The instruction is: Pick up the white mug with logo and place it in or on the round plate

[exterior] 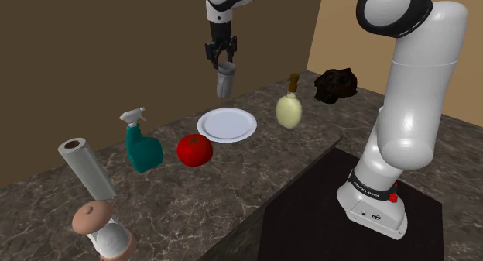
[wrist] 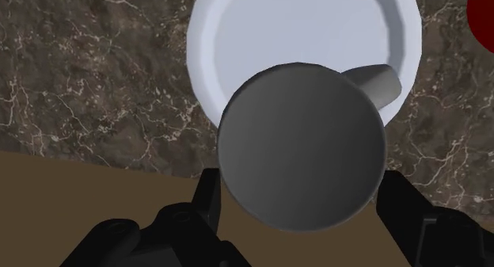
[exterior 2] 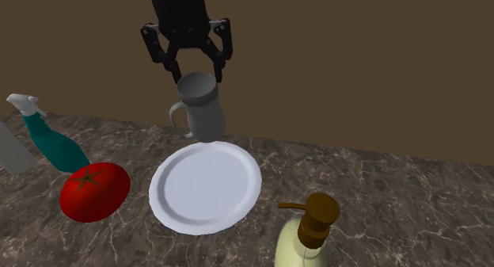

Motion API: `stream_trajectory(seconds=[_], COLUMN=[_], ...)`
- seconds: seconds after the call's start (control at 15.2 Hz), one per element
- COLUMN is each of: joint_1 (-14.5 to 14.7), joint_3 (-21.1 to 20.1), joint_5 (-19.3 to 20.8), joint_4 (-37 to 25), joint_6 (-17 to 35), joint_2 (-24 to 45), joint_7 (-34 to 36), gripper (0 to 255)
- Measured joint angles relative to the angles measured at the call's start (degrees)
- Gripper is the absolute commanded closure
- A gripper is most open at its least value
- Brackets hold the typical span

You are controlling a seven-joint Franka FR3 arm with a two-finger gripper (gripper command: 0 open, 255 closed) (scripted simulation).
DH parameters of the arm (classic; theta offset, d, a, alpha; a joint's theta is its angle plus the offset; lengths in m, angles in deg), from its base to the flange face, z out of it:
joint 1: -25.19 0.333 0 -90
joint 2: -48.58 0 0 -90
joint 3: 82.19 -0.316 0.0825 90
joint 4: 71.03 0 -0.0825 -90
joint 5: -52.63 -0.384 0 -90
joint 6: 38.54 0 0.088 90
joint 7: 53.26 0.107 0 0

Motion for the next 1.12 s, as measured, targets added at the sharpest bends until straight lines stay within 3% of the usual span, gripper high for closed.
stream_trajectory(seconds=[1.12], joint_1=[0.05], joint_3=[-0.04], joint_5=[0.22], joint_4=[11.69], joint_6=[12.60], joint_2=[0.98], joint_7=[1.05], gripper=[255])
